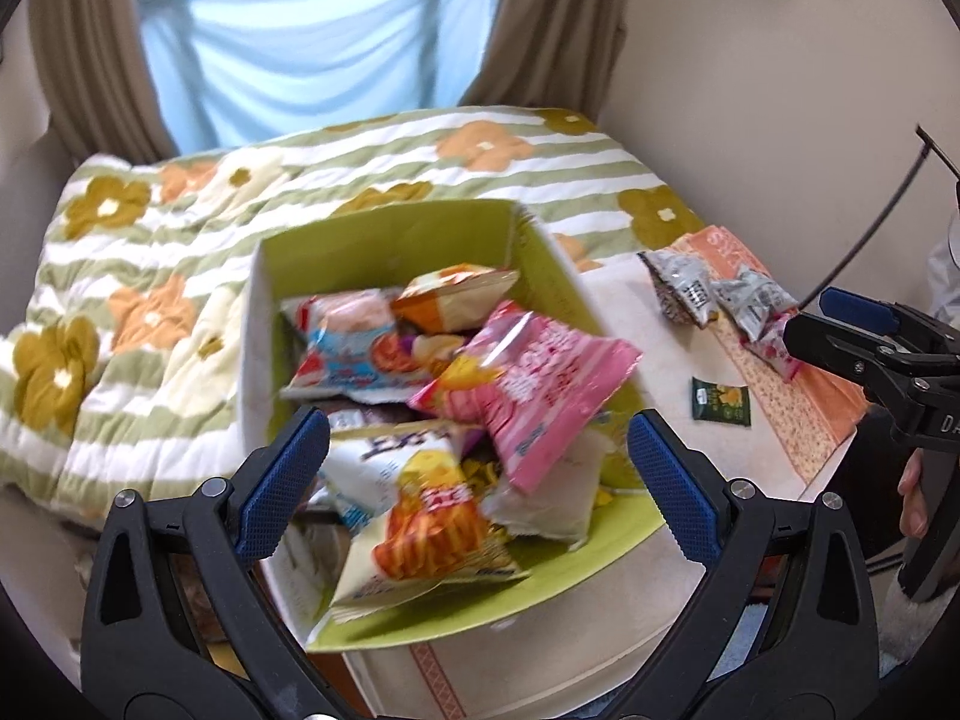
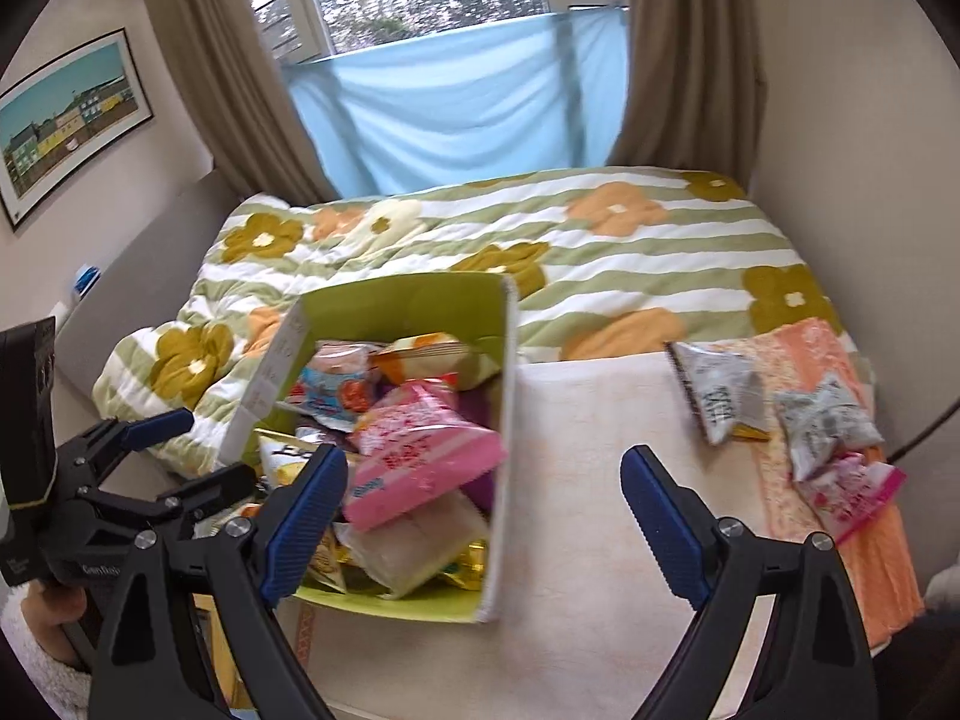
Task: Organize snacks
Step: 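Move both tools back over the last snacks on the pink sheet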
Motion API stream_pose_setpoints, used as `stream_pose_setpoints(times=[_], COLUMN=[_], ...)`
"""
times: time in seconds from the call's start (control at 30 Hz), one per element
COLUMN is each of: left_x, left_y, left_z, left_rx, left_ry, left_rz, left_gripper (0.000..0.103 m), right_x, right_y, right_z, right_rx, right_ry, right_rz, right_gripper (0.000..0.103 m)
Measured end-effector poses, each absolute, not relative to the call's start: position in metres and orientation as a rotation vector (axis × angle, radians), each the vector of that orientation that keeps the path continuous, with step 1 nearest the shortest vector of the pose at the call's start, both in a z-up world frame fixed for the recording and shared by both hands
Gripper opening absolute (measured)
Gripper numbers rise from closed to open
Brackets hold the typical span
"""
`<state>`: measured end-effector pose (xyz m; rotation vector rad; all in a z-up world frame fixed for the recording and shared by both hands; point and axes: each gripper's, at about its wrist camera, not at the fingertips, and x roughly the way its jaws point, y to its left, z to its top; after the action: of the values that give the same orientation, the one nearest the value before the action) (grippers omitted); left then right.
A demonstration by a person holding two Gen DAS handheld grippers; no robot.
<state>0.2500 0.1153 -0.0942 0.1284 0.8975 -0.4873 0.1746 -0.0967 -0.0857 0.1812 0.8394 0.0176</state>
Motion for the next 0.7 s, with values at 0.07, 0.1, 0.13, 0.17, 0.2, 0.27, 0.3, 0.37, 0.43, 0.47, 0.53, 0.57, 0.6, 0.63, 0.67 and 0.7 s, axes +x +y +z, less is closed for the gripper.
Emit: stream_pose_setpoints(times=[0.07,0.1,0.13,0.17,0.2,0.27,0.3,0.37,0.43,0.47,0.53,0.57,0.6,0.63,0.67,0.7], left_x=[0.249,0.25,0.251,0.252,0.255,0.261,0.265,0.273,0.281,0.284,0.292,0.295,0.297,0.301,0.305,0.309], left_y=[0.097,0.086,0.076,0.064,0.051,0.025,0.012,-0.019,-0.057,-0.073,-0.113,-0.132,-0.148,-0.168,-0.184,-0.198], left_z=[-0.088,-0.084,-0.082,-0.079,-0.077,-0.074,-0.073,-0.072,-0.074,-0.076,-0.082,-0.087,-0.09,-0.095,-0.101,-0.108], left_rx=[0.165,0.186,0.206,0.227,0.242,0.255,0.258,0.274,0.309,0.329,0.384,0.413,0.433,0.459,0.484,0.508], left_ry=[0.877,0.865,0.853,0.842,0.834,0.829,0.829,0.829,0.828,0.829,0.835,0.838,0.84,0.844,0.849,0.855], left_rz=[-0.517,-0.528,-0.537,-0.546,-0.556,-0.576,-0.59,-0.616,-0.638,-0.647,-0.675,-0.688,-0.7,-0.715,-0.722,-0.722], left_gripper=[0.099,0.099,0.099,0.099,0.099,0.099,0.099,0.099,0.099,0.099,0.099,0.099,0.099,0.099,0.099,0.099], right_x=[0.17,0.168,0.164,0.162,0.16,0.157,0.157,0.154,0.152,0.153,0.153,0.154,0.156,0.156,0.159,0.16], right_y=[-0.114,-0.123,-0.137,-0.148,-0.161,-0.181,-0.195,-0.215,-0.236,-0.245,-0.267,-0.277,-0.288,-0.296,-0.305,-0.311], right_z=[-0.085,-0.085,-0.085,-0.086,-0.087,-0.09,-0.092,-0.096,-0.101,-0.105,-0.115,-0.119,-0.125,-0.129,-0.136,-0.141], right_rx=[0.171,0.166,0.161,0.156,0.15,0.136,0.126,0.098,0.06,0.044,0.012,0.005,0.003,0.0,-0.01,-0.022], right_ry=[0.838,0.839,0.841,0.842,0.844,0.854,0.863,0.871,0.882,0.895,0.93,0.942,0.956,0.966,0.982,0.999], right_rz=[-0.014,-0.028,-0.048,-0.065,-0.085,-0.113,-0.13,-0.155,-0.181,-0.187,-0.2,-0.198,-0.193,-0.189,-0.19,-0.192], right_gripper=[0.091,0.091,0.091,0.091,0.091,0.091,0.091,0.091,0.091,0.091,0.091,0.091,0.091,0.091,0.091,0.091])
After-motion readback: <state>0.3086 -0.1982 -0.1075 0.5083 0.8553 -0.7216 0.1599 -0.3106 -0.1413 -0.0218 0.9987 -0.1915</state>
